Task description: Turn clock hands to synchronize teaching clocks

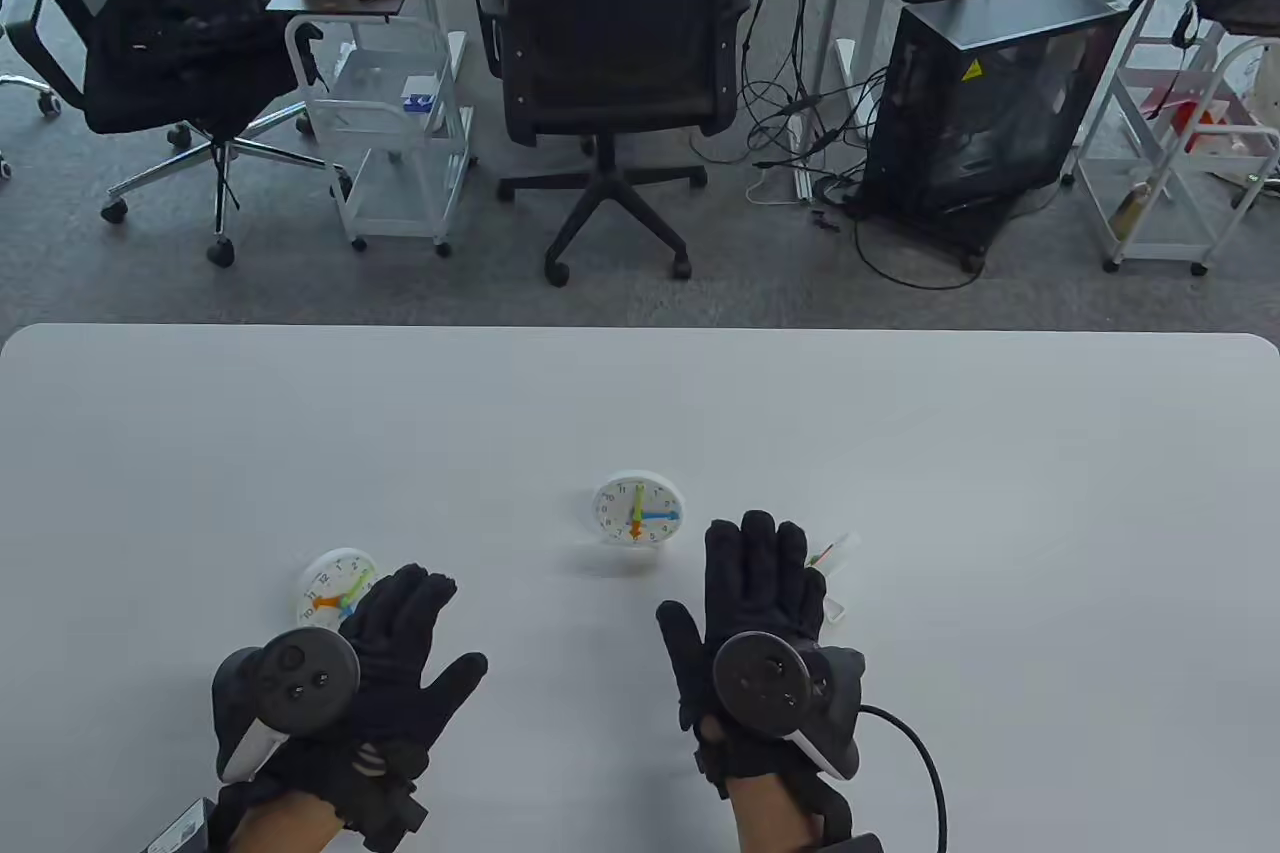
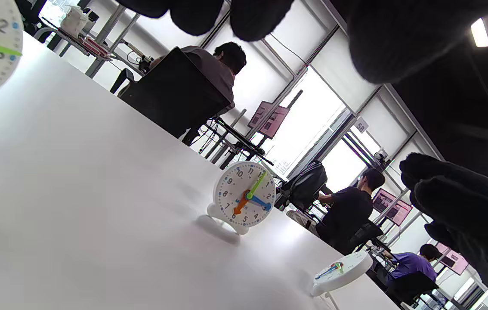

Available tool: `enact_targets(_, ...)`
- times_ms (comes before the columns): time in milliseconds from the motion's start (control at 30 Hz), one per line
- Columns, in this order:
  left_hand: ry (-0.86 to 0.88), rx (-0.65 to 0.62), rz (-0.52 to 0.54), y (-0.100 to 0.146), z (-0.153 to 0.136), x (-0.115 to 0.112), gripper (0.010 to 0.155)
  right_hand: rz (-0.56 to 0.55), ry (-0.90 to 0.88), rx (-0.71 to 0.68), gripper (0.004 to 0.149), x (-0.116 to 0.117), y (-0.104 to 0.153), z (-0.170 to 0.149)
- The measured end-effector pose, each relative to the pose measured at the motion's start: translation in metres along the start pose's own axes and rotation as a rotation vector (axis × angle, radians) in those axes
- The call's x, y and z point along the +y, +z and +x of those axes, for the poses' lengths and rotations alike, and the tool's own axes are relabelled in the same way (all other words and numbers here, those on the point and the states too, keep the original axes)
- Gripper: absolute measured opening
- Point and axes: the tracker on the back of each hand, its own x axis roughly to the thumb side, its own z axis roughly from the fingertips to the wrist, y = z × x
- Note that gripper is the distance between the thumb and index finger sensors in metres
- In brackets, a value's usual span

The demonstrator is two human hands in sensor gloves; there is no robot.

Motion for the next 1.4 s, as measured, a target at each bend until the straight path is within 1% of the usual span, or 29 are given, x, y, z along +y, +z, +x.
enact_targets(133, -0.041, 0.0, -0.025, -0.002, 0.001, -0.003, 0.082, 0.01, -0.009, -0.011, 0.081, 0.001, 0.001, 0.004)
enact_targets(333, -0.035, 0.004, -0.021, -0.002, 0.001, -0.003, 0.082, 0.01, -0.02, -0.023, 0.081, 0.0, 0.002, 0.008)
enact_targets(767, -0.016, 0.002, -0.018, 0.0, 0.001, -0.002, 0.081, 0.024, -0.025, -0.011, 0.08, 0.003, 0.002, 0.006)
enact_targets(1167, -0.017, 0.031, 0.017, 0.0, -0.005, 0.009, 0.082, 0.038, -0.026, -0.001, 0.08, 0.003, 0.001, 0.006)
enact_targets(1400, -0.009, 0.074, 0.053, -0.001, -0.013, 0.022, 0.085, 0.062, -0.032, 0.015, 0.079, 0.006, 0.0, 0.003)
